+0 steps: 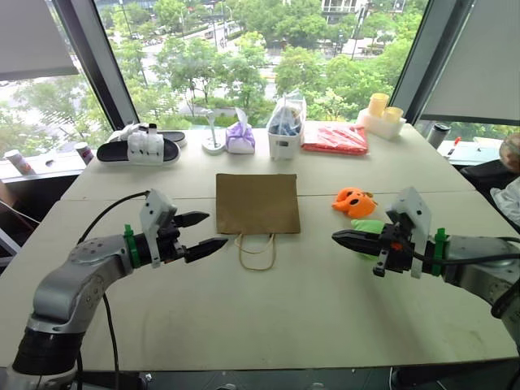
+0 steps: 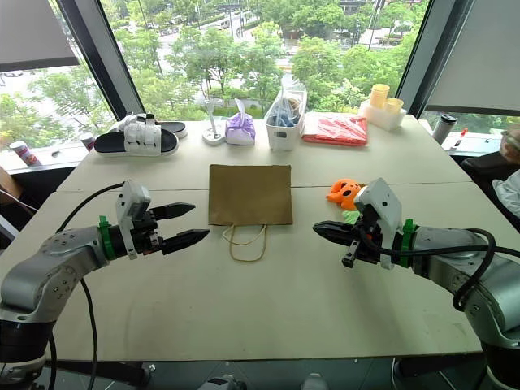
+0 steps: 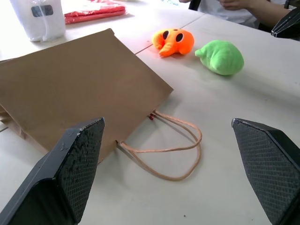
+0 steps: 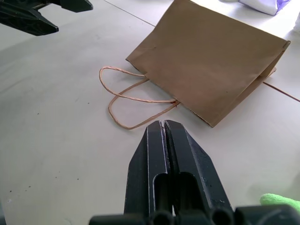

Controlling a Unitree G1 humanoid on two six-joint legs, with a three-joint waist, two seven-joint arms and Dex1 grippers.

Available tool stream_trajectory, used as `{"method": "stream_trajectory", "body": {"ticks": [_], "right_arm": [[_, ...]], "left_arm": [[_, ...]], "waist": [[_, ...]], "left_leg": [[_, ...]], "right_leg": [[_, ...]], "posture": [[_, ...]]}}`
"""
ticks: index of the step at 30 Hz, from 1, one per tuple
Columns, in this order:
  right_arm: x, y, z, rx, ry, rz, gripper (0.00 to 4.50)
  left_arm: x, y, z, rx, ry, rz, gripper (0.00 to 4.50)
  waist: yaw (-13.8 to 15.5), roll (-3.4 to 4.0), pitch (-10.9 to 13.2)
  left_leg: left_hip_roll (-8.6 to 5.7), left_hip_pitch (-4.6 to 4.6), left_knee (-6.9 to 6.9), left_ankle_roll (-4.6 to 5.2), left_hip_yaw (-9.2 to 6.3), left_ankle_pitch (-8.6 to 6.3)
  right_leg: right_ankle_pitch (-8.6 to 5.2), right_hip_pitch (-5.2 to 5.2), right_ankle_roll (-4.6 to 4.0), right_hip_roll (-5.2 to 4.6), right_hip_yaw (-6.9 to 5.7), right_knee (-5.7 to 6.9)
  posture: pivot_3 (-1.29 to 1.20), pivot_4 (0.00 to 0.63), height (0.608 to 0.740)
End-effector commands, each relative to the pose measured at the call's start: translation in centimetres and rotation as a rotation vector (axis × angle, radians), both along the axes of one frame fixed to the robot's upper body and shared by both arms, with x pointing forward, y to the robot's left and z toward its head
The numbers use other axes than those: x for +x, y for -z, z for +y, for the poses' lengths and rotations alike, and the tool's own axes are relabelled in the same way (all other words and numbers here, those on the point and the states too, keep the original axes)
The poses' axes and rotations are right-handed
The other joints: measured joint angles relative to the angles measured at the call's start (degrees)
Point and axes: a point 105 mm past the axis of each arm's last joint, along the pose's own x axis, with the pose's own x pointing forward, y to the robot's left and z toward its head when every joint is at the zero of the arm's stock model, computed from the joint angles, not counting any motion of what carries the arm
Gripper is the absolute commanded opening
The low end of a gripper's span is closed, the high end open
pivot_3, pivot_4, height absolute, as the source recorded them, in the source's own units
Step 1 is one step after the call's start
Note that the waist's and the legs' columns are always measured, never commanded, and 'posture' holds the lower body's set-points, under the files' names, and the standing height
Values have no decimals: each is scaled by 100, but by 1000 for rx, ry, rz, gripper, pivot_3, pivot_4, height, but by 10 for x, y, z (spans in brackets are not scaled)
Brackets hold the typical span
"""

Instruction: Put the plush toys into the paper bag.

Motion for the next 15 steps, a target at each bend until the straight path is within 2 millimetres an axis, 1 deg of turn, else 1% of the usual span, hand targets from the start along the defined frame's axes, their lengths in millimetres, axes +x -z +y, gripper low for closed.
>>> {"method": "stream_trajectory", "body": {"ticks": [1,9,15], "right_arm": [[-1,-7,-1,-13,-2,-28,0],[-4,-3,-5,-24,13,-18,0],[-4,-3,-4,-16,30,-33,0]], "left_arm": [[-5,-8,-1,29,29,-37,4448],[-4,-8,-6,58,69,-37,4448],[-2,-8,-6,64,89,-36,4448]], "waist": [[1,0,0],[5,0,0],[-4,0,0]], "left_leg": [[0,0,0,0,0,0],[0,0,0,0,1,0],[3,1,-3,0,1,0]], "right_leg": [[0,0,0,0,0,0],[0,0,0,0,0,0],[0,-3,0,2,1,1]], "posture": [[0,150,740],[0,150,740],[0,150,740]]}}
